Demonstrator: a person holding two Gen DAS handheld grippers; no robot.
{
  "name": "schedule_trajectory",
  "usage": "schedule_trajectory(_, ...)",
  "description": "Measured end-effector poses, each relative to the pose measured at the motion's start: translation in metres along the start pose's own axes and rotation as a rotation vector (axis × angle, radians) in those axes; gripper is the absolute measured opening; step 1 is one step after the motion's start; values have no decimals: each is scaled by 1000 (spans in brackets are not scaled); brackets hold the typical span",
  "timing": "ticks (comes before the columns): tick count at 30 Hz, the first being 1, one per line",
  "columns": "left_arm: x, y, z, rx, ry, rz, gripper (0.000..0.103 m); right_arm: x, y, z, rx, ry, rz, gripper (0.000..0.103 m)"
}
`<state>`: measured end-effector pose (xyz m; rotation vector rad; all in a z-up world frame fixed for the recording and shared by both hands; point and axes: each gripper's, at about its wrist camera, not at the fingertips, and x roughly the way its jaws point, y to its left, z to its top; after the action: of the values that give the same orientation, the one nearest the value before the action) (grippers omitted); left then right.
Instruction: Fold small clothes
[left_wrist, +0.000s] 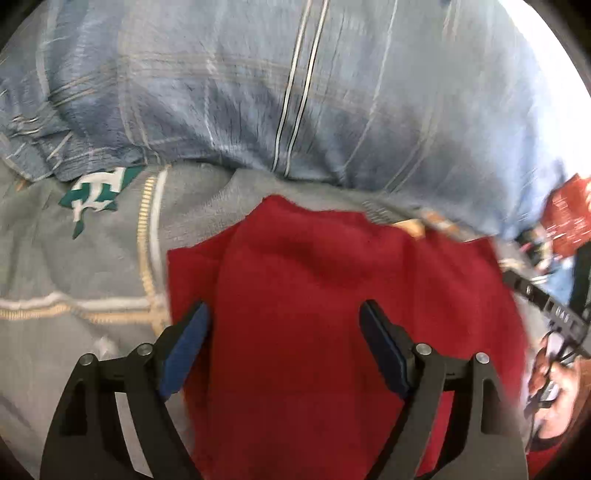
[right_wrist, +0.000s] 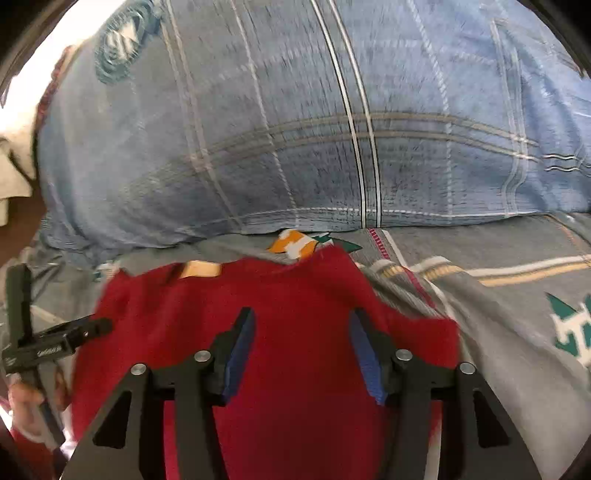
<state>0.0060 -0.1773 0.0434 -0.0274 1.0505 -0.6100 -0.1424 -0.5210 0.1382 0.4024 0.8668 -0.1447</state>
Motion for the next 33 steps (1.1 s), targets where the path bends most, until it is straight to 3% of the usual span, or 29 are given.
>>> schedule_trajectory(2, -28, 7, -14, 2, -23, -32, 83, -39, -5, -19, 23, -14, 81, 72)
schedule_trajectory(5, -53, 9, -36, 20, -30, -54, 83, -79, -8, -51, 28, -20, 115, 75)
schedule_trajectory(11, -67, 25, -88, -64, -4, -128, 83, -85, -4, -107, 30, 61, 121, 76)
schedule_trajectory(14, -60, 20, -98, -71, 3, -130, 83, -66, -2, -112, 20, 91, 123, 69)
schedule_trajectory(15, -57, 19, -101, -64, 7, -130, 83, -61, -1, -112, 8, 92, 109, 59)
schedule_trajectory(16, -52, 18, -101, -58, 14, -128, 77, -53, 1, -111, -14, 94, 75, 38)
schedule_trajectory(17, -47, 16, -102, -51, 29, -126, 69, -51, 2, -110, -27, 85, 45, 27)
schedule_trajectory(18, -41, 14, -102, -37, 62, -119, 44, -53, 2, -108, -26, 82, 49, 10)
schedule_trajectory(19, -40, 13, -103, -22, 67, -100, 28, -58, 1, -107, -27, 80, 52, 9)
schedule_trajectory(22, -50, 11, -103, 15, 73, -92, 17, -86, 7, -104, -89, 21, 6, 5)
schedule_trajectory(24, -51, 11, -108, 32, 73, -79, 16, -92, 1, -105, -93, 19, -28, 5)
schedule_trajectory(27, -48, 12, -114, 24, 65, -72, 16, -68, -16, -118, -60, 100, -49, 5)
schedule_trajectory(29, -54, 7, -115, 15, 65, -58, 16, -72, -14, -119, -48, 81, -46, 7)
schedule_trajectory(32, -72, -1, -116, 53, 25, -17, 16, -99, -8, -110, -38, 7, -82, 31)
schedule_trajectory(33, -77, -5, -115, 64, 10, -11, 17, -106, -3, -107, -51, -13, -84, 50)
